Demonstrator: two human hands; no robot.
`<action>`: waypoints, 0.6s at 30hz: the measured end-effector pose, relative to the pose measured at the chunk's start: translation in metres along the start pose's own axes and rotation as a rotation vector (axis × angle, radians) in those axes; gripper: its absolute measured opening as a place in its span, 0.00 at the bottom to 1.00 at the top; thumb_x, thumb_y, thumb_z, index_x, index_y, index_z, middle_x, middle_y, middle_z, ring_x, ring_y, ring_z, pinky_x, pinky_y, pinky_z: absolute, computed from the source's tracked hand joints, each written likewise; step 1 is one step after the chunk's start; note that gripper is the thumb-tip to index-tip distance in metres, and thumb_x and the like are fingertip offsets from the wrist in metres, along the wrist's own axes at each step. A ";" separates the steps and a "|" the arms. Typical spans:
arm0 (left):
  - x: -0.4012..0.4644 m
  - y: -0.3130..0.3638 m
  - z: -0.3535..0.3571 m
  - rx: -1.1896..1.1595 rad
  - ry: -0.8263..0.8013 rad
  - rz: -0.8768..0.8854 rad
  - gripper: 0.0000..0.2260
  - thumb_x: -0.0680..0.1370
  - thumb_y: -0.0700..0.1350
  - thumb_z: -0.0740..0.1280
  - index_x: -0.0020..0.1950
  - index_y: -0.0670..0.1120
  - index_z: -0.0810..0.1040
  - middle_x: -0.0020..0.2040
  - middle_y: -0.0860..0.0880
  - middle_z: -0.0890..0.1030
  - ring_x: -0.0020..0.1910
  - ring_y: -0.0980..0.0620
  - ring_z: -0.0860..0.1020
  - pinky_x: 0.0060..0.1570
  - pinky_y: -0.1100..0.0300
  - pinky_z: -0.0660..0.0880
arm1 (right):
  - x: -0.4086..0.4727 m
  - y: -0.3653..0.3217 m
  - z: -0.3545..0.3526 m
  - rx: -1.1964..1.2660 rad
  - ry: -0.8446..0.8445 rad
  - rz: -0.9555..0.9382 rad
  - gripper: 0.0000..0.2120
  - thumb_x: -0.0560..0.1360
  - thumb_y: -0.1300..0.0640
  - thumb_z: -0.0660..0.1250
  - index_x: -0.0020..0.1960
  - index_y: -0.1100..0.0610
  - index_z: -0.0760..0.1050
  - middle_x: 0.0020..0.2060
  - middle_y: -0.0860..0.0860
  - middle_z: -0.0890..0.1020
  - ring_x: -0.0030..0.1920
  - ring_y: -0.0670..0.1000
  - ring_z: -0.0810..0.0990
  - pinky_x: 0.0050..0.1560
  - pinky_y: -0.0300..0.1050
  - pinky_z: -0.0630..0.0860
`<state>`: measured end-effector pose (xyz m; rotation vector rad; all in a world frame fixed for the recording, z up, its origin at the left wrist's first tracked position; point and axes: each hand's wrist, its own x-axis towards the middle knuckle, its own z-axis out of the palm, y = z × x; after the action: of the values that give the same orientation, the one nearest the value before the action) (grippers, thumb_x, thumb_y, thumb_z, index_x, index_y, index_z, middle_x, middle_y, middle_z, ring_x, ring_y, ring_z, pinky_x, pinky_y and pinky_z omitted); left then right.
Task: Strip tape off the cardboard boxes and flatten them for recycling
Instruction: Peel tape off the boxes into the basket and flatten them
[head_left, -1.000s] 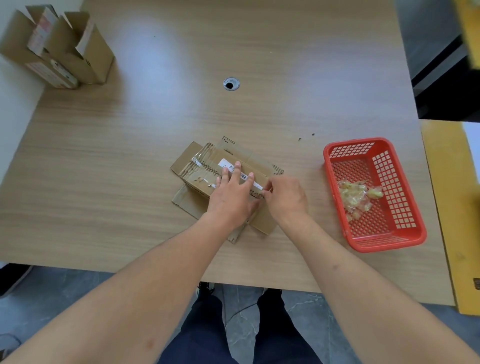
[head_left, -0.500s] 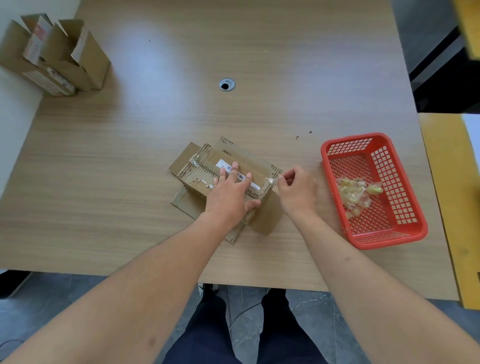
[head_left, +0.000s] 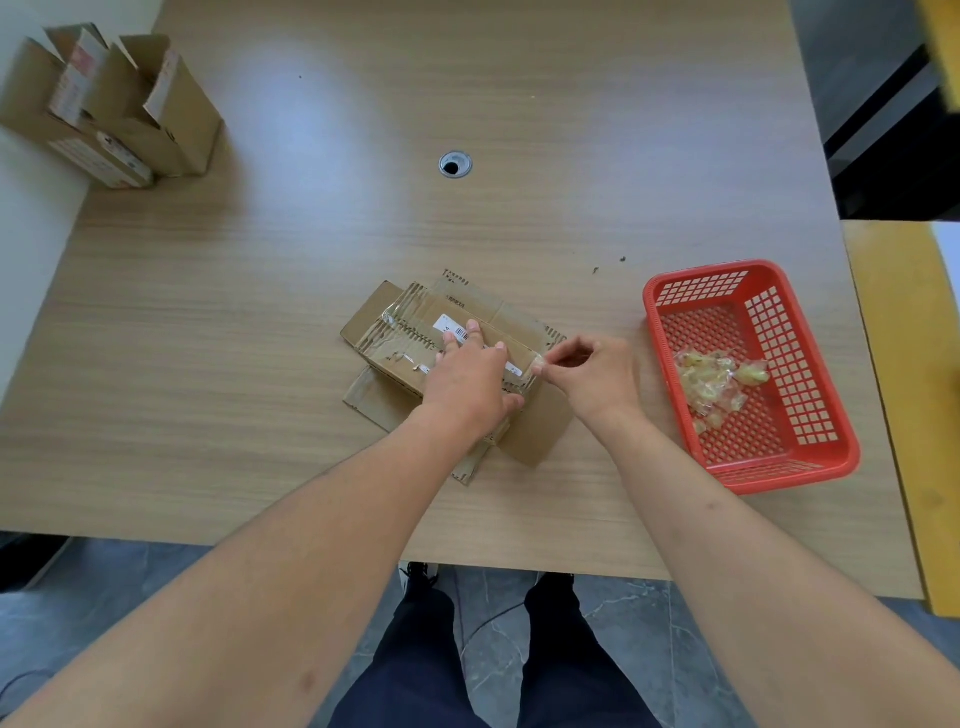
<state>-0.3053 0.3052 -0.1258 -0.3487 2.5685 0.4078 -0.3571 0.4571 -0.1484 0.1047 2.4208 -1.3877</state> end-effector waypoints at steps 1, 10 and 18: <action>0.001 0.002 -0.002 0.000 -0.009 -0.010 0.31 0.78 0.57 0.72 0.77 0.48 0.67 0.83 0.40 0.49 0.80 0.32 0.50 0.73 0.39 0.64 | 0.000 -0.001 0.001 0.041 0.019 0.030 0.17 0.62 0.61 0.85 0.40 0.50 0.78 0.35 0.48 0.86 0.39 0.49 0.86 0.47 0.49 0.83; 0.006 0.003 0.001 -0.010 0.000 -0.018 0.30 0.76 0.56 0.74 0.74 0.47 0.70 0.83 0.39 0.49 0.80 0.32 0.52 0.70 0.39 0.67 | 0.006 0.013 0.010 0.094 -0.039 0.217 0.09 0.64 0.56 0.84 0.41 0.49 0.87 0.38 0.44 0.87 0.43 0.48 0.87 0.53 0.53 0.84; 0.002 -0.003 0.001 -0.042 0.023 0.009 0.33 0.77 0.56 0.73 0.78 0.50 0.66 0.83 0.42 0.50 0.81 0.35 0.50 0.72 0.40 0.65 | 0.008 0.007 0.012 0.326 0.069 0.364 0.05 0.76 0.67 0.73 0.44 0.61 0.80 0.40 0.57 0.86 0.35 0.49 0.87 0.35 0.42 0.83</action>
<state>-0.3056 0.3025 -0.1282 -0.3595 2.5880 0.4645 -0.3598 0.4497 -0.1626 0.6477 2.0676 -1.6017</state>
